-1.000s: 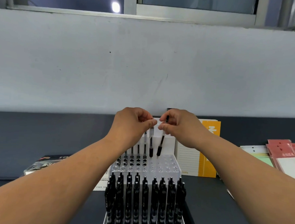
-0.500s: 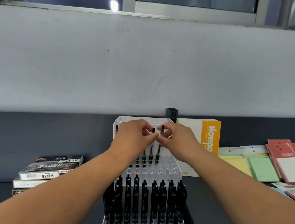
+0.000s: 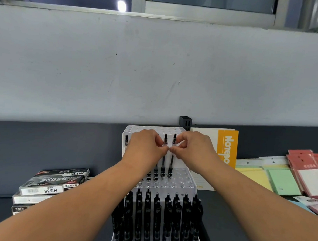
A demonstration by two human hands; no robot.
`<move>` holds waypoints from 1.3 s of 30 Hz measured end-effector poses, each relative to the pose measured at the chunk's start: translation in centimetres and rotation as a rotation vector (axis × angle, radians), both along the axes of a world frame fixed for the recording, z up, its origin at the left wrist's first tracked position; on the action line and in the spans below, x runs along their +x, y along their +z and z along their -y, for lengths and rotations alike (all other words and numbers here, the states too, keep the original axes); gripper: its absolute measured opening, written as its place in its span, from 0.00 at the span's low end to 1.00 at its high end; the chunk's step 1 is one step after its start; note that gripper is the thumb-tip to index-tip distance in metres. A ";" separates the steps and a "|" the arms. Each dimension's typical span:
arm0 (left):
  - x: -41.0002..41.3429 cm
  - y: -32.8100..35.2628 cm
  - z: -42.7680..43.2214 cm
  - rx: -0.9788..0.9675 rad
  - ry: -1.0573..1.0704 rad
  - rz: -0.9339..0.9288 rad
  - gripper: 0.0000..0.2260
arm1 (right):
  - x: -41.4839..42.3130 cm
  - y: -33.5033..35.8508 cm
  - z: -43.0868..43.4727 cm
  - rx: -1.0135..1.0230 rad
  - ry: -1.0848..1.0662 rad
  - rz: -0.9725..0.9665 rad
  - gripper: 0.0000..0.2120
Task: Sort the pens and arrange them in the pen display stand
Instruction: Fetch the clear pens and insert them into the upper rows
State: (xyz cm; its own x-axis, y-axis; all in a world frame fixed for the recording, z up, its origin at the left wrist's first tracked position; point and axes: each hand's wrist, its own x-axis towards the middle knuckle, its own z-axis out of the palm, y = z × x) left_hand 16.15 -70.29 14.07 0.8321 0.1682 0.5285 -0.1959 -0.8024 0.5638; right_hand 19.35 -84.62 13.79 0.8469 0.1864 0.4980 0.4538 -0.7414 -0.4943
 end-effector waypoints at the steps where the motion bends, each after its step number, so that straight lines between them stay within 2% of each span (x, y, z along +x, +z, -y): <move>1: 0.1 0.1 0.0 0.013 0.008 -0.005 0.05 | 0.1 0.0 -0.1 -0.005 -0.004 -0.006 0.09; 7: 0.2 -0.5 0.2 0.015 0.027 0.010 0.07 | 0.6 -0.8 -0.5 0.062 -0.023 -0.014 0.13; 13: 0.2 -0.7 0.2 0.094 0.028 -0.001 0.08 | 0.8 -0.9 -0.8 -0.013 -0.025 0.061 0.14; 18: -0.3 -0.6 -0.1 0.089 -0.005 -0.009 0.09 | 0.1 -1.1 -0.3 -0.001 0.013 0.037 0.15; 21: -0.8 -0.5 -0.6 0.069 -0.050 0.045 0.13 | -0.4 -0.9 0.0 0.040 0.050 0.052 0.17; 24: -1.0 -0.4 -0.6 0.138 -0.071 0.058 0.21 | -0.5 -0.5 0.0 0.002 0.085 0.096 0.22; 29: -1.0 -0.3 -0.2 0.231 -0.046 0.065 0.18 | -0.3 -0.4 0.0 -0.051 0.087 0.098 0.20; 34: -1.0 -0.5 -0.1 0.260 -0.020 0.038 0.20 | -0.8 -0.4 -0.1 -0.086 0.067 0.079 0.25; 37: -1.8 -0.3 -0.3 0.248 -0.011 0.066 0.21 | -2.3 1.0 -0.3 -0.172 -0.020 0.186 0.25; 39: -3.0 0.0 -1.2 0.303 0.070 0.128 0.19 | -3.6 2.1 -1.1 -0.239 -0.045 0.280 0.22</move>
State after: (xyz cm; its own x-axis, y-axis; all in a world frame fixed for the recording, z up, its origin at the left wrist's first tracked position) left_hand 13.13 -69.13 14.10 0.7480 0.0416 0.6624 -0.1884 -0.9437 0.2720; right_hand 15.74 -83.55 15.85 0.6939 0.2913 0.6585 0.5116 -0.8431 -0.1661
